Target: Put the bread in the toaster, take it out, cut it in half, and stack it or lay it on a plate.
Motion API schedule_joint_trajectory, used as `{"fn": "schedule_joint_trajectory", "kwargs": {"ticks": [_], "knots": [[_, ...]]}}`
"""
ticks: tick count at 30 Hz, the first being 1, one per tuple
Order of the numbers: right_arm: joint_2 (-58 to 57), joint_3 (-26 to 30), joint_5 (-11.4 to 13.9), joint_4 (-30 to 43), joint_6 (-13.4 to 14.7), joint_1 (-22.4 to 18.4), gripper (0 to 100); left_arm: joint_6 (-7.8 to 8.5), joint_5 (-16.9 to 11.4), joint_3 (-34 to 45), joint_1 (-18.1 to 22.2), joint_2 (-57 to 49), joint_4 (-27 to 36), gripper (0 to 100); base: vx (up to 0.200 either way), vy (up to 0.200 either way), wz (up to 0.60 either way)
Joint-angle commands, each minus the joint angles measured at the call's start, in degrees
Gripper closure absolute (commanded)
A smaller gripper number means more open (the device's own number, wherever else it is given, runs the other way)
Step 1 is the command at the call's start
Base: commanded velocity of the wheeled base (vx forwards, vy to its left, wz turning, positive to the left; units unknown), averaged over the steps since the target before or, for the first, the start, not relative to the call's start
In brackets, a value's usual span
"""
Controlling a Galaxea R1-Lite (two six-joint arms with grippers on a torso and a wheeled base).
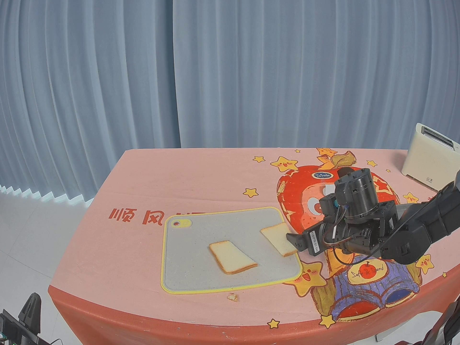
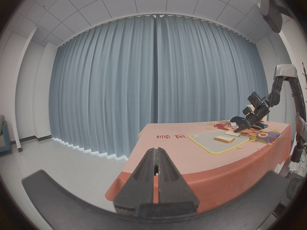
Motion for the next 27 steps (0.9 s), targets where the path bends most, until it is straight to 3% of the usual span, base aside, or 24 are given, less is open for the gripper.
{"fn": "schedule_joint_trajectory", "kwargs": {"ticks": [1, 8, 9, 27], "knots": [[-0.25, 0.09, 0.01, -0.05, -0.01, 0.42, 0, -0.01, 0.01, 1.01, -0.02, -0.93, -0.02, 100, 0.0, 0.0, 0.0], [0.1, 0.0, 0.01, -0.14, 0.08, 0.6, 0, -0.01, 0.01, 1.01, 0.06, -0.93, -0.02, 100, 0.0, 0.0, 0.0], [0.19, 0.0, 0.01, -0.14, 0.08, 0.6, 100, -0.01, 0.01, 1.01, -0.02, -0.93, -0.02, 100, 0.0, 0.0, 0.0], [1.69, -1.32, 0.1, -0.93, 0.25, 2.71, 100, -0.01, 0.01, 1.01, -0.02, -0.93, -0.02, 100, 0.0, 0.0, 0.0]]}}
